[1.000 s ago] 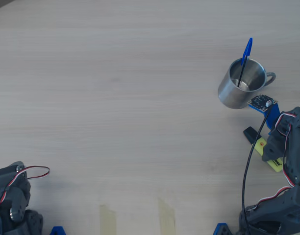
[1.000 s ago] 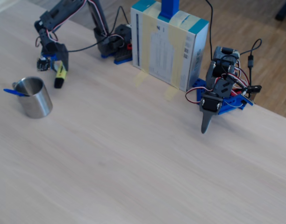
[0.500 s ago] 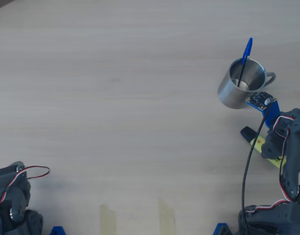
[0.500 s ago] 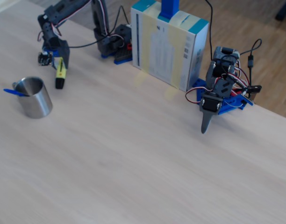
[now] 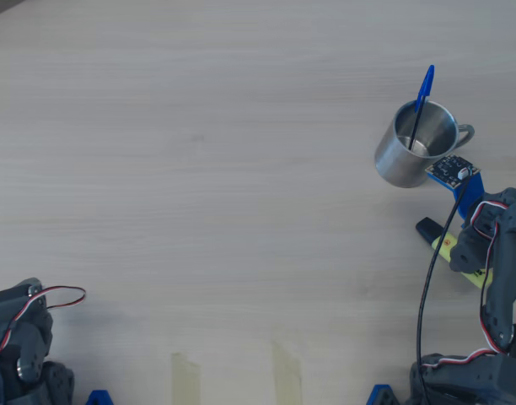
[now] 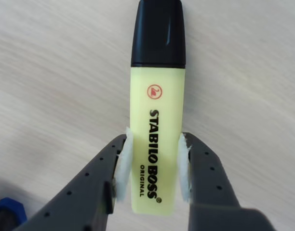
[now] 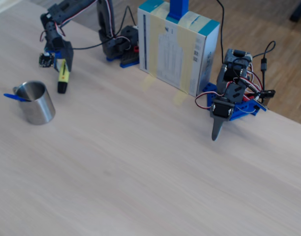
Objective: Grab the yellow pen and put it in the silver cup.
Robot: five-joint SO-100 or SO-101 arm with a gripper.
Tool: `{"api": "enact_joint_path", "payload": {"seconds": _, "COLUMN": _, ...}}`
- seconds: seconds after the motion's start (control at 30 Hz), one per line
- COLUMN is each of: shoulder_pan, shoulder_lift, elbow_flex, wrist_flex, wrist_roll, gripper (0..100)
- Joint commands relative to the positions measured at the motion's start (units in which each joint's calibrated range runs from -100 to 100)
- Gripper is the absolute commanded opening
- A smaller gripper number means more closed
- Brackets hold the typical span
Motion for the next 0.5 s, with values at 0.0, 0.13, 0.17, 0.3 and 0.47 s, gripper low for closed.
{"api": "enact_joint_path", "payload": {"seconds": 0.0, "shoulder_pan": -0.12, "shoulder_lift": -2.36, "elbow_flex": -0.32, "wrist_flex": -0.23, "wrist_roll": -0.98, "gripper": 11}}
{"api": "enact_joint_path", "payload": {"seconds": 0.13, "shoulder_pan": -0.12, "shoulder_lift": -2.36, "elbow_flex": -0.32, "wrist_flex": -0.15, "wrist_roll": -1.14, "gripper": 11}}
{"api": "enact_joint_path", "payload": {"seconds": 0.17, "shoulder_pan": -0.12, "shoulder_lift": -2.36, "elbow_flex": -0.32, "wrist_flex": -0.15, "wrist_roll": -1.14, "gripper": 11}}
{"api": "enact_joint_path", "payload": {"seconds": 0.3, "shoulder_pan": -0.12, "shoulder_lift": -2.45, "elbow_flex": -0.32, "wrist_flex": -0.23, "wrist_roll": -1.14, "gripper": 10}}
{"api": "enact_joint_path", "payload": {"seconds": 0.47, "shoulder_pan": -0.12, "shoulder_lift": -2.53, "elbow_flex": -0.32, "wrist_flex": -0.32, "wrist_roll": -1.14, "gripper": 10}}
